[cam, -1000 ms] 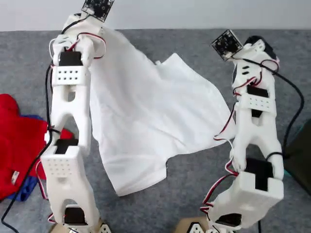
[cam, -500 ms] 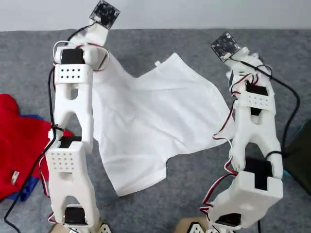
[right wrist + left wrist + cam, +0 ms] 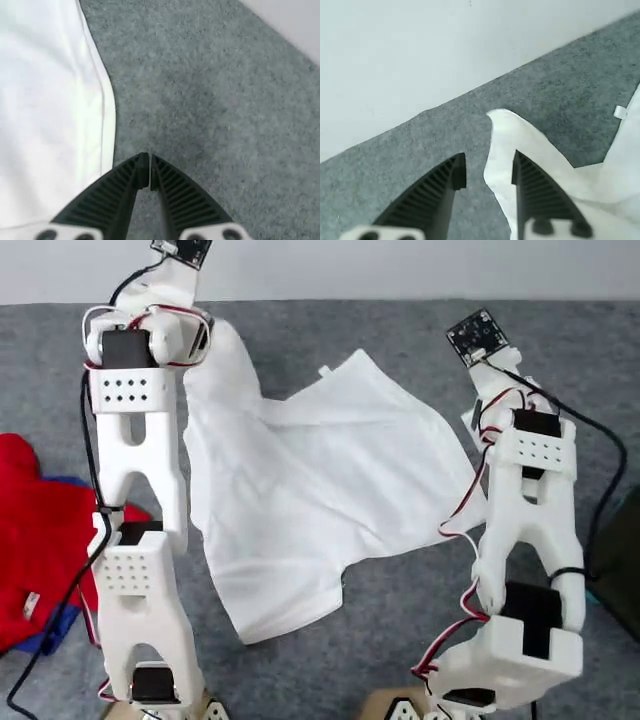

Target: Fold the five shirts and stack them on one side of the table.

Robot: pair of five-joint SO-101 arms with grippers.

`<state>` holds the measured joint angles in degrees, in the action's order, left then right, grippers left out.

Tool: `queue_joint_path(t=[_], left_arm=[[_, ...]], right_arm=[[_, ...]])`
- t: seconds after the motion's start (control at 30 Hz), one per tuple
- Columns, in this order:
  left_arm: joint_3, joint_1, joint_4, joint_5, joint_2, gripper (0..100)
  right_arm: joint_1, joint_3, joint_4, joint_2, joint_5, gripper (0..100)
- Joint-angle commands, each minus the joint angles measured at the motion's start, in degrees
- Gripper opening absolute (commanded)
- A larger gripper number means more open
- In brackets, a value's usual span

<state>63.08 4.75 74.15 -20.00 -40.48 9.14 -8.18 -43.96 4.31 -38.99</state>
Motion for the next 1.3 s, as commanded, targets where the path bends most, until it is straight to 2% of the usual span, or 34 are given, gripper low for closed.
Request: queue_joint_path(t=[0.0,0.23,0.27,0.5,0.83,1.1,1.17,1.27], left_arm=[[1.9,0.2,3.1,-1.2,0.9,16],[2.2,-3.9,26.0,-8.4,1.4,16],[1.5,-4.5,26.8,-8.3,1.4,16],[-13.5,-6.9,26.6,-6.2,12.3,16],[-59.4,-15.6,26.5,-6.2,45.2,16],[-89.3,-21.0,26.4,-8.3,58.7,16],[-94.5,-23.2,26.3,-8.9,60.7,16],[-95.0,-24.6,25.9,-8.8,63.2,16]], right_arm=[[-0.2,3.3,-2.8,-4.5,0.8,1.1],[-0.2,3.3,-9.5,-6.9,0.8,1.1],[-0.2,3.3,-10.8,-7.5,0.8,1.1],[-0.1,3.3,-17.2,-9.8,0.8,1.3],[2.9,3.2,-20.5,-9.9,4.7,1.3],[4.0,3.2,-23.1,-10.0,4.7,1.4],[4.0,3.2,-24.3,-10.0,4.7,1.4],[4.0,3.2,-25.9,-10.0,4.8,1.4]])
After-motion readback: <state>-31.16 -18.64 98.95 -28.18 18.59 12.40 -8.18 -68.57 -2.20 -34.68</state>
